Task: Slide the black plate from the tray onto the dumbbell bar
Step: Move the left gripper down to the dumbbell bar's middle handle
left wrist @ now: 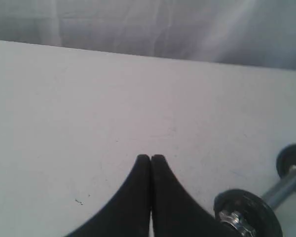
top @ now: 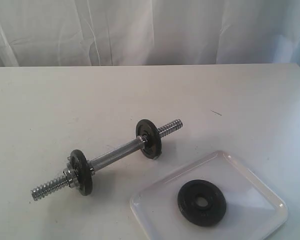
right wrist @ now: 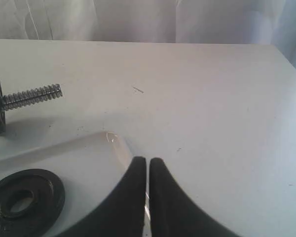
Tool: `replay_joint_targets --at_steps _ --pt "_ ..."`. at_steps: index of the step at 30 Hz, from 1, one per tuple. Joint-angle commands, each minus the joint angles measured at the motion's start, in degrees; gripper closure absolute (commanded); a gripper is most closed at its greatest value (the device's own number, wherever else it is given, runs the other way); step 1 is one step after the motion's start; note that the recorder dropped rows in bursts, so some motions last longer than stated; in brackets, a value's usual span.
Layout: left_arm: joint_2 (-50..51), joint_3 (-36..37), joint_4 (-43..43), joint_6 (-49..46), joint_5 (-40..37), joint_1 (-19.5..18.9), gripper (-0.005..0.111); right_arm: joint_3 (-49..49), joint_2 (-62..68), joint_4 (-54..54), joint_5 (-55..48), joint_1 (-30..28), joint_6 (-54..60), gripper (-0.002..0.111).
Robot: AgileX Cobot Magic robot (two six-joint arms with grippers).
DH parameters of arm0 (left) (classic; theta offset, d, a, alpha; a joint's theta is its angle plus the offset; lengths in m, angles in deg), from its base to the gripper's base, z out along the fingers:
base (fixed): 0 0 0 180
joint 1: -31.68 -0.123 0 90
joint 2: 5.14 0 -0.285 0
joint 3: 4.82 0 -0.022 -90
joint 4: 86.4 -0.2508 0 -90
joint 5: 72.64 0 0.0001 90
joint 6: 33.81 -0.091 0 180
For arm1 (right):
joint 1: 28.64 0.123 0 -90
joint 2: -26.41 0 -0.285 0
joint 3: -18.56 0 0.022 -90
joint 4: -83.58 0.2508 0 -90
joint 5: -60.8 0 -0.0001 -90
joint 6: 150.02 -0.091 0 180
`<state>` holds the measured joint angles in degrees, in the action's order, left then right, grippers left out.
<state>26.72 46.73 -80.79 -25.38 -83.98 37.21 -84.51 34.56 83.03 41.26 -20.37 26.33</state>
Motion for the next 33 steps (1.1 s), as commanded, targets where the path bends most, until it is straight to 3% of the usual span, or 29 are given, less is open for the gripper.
replay_joint_targets --at_steps 1,5,7,11,13,16,23,33 --pt "15.6 -12.3 5.7 -18.2 -10.2 7.4 0.107 0.3 -0.4 -0.4 0.3 -0.4 -0.1 0.105" --pt "29.0 -21.7 16.1 -36.1 -16.3 11.8 0.106 0.3 -0.4 -0.4 0.3 -0.4 -0.1 0.105" --pt "35.6 -25.8 21.5 -43.3 -17.2 13.5 0.099 0.3 -0.4 -0.4 0.3 -0.4 -0.1 0.105" --pt "46.7 -32.6 24.9 -47.9 -17.7 15.5 0.064 0.3 -0.4 -0.4 0.3 -0.4 -0.1 0.105" --pt "51.7 -35.9 25.2 -47.9 -17.8 15.7 0.038 0.3 -0.4 -0.4 0.3 -0.4 -0.1 0.105" --pt "58.3 -39.5 25.2 -47.1 -18.0 15.7 0.021 0.3 -0.4 -0.4 0.3 -0.4 -0.1 0.105" --pt "69.4 -44.9 24.8 -49.4 -21.3 16.8 0.018 0.3 -0.4 -0.4 0.3 -0.4 -0.1 0.105" --pt "80.6 -51.6 17.5 -50.8 -23.0 23.2 0.018 0.3 -0.4 -0.4 0.3 -0.4 -0.1 0.105"
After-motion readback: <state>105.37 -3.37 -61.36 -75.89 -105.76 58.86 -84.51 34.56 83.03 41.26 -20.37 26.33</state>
